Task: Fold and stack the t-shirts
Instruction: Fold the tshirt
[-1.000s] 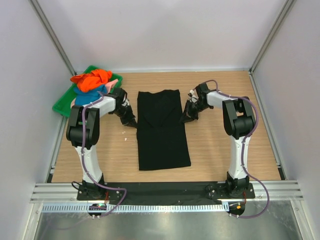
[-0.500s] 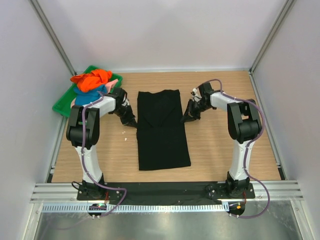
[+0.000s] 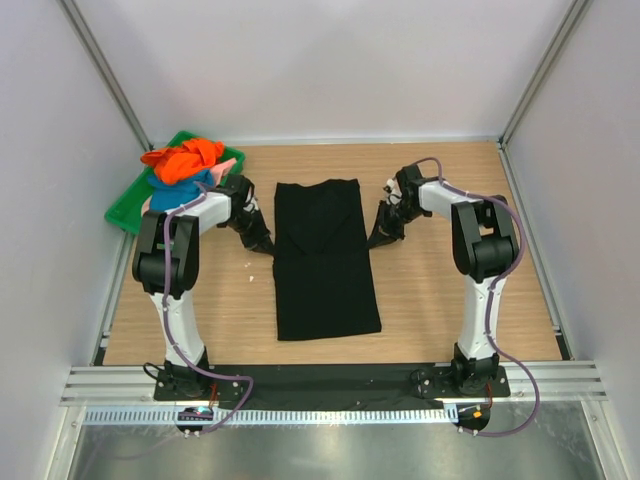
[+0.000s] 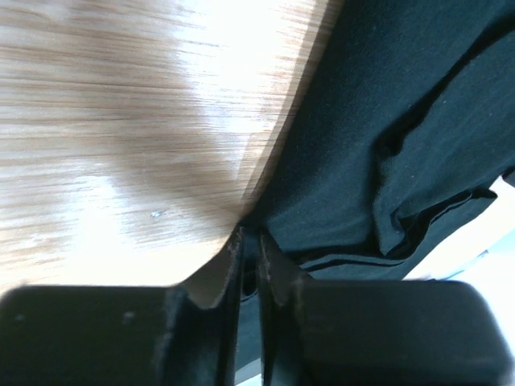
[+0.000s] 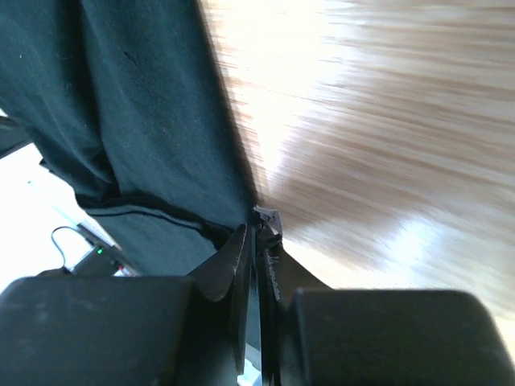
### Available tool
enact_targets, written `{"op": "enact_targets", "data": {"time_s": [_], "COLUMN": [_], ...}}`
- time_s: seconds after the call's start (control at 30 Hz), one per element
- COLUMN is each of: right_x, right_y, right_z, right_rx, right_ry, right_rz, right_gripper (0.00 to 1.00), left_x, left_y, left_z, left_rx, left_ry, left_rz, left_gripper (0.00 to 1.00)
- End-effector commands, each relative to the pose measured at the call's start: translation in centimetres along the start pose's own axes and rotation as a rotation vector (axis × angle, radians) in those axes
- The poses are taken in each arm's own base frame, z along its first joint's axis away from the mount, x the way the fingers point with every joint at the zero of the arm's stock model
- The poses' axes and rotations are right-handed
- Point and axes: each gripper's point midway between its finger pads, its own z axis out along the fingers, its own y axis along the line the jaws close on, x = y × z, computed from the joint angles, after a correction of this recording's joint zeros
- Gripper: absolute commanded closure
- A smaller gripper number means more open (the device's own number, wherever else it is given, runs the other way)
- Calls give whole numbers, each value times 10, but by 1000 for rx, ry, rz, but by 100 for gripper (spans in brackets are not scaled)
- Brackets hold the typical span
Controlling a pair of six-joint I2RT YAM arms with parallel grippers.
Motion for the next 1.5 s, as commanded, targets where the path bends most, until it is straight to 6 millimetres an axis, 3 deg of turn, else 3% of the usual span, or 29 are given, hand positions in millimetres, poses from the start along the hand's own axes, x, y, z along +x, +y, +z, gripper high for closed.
{"op": "enact_targets", "data": {"time_s": [0.0,0.1,0.27,0.33,0.37,0.43,0.6,0.63,0.67,0.8,0.87,1.07,1.47], "right_x": [-16,-9,27,50,58,84,142,149,155,179,184,199,222], "right_y": [15,29,26,14,17,8,0,-1,0,-12,-15,-22,-38], "right_z": [-37,-60,-75,-73,-81,-78,-70,-67,-65,-56,-52,-42,-25], "right_rx": [42,28,44,59,50,51,51,59,56,60,56,49,41], "right_ry": [-99,-131,-113,-77,-90,-43,9,14,15,21,24,31,56], "right_rz": [-72,-92,-85,-61,-70,-49,-31,-21,-9,47,57,91,165], "right_gripper": [86,79,66,59,57,53,49,48,48,47,47,44,46], "left_x": [-19,-24,-21,-5,3,34,114,134,148,188,199,216,218], "left_y": [-17,-31,-35,-27,-25,-13,5,18,13,24,36,43,47], "left_z": [-29,-54,-96,-108,-111,-113,-93,-81,-84,-68,-61,-43,-22], "left_rx": [17,35,-2,-20,-22,-29,-74,-96,-67,-84,-110,-104,-113], "left_ry": [-96,-141,-220,-220,-213,-189,-118,-87,-97,-82,-72,-25,-27], "left_rz": [25,41,72,73,69,64,19,-12,-1,-106,-132,-234,-310], "left_gripper": [87,68,53,50,50,50,49,49,48,50,50,52,55]}}
